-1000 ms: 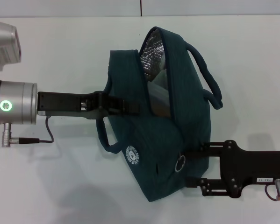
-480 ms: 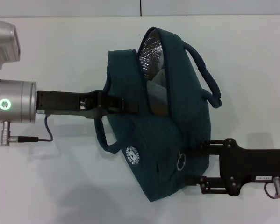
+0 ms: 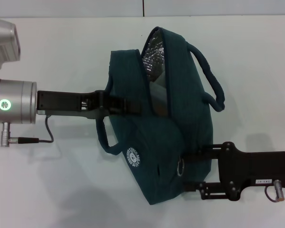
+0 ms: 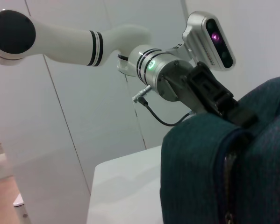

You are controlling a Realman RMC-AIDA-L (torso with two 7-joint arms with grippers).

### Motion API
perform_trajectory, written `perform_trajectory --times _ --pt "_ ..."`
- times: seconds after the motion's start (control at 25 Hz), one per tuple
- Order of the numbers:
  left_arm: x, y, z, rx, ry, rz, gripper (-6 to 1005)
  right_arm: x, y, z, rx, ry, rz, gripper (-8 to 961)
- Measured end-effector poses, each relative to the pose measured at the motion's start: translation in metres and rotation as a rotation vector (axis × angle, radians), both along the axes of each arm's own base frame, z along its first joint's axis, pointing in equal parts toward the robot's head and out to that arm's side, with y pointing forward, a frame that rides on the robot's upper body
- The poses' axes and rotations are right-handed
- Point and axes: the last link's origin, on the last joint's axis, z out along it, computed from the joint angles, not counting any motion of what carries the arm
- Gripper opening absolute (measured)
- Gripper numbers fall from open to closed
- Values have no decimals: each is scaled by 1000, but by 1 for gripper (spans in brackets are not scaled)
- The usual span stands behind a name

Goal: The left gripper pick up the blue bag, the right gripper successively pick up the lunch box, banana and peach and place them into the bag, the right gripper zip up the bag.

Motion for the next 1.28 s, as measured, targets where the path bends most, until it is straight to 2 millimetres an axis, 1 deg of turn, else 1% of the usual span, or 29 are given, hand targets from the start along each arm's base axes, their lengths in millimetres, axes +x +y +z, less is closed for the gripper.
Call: perform_trajectory --times 0.2,0.32,0.56,0.88,1.28 --pt "2 2 0 1 1 -7 47 -5 -2 -5 -35 -6 28 632" --pt "0 1 1 2 2 -2 48 -7 -2 -5 -36 -1 36 632" --pt "-2 0 1 3 3 4 48 -4 2 1 3 9 20 631" --pt "-4 -1 3 5 6 8 48 1 1 9 37 11 -4 631" --pt "-3 1 5 5 9 1 48 -1 -2 -4 -12 -28 7 631"
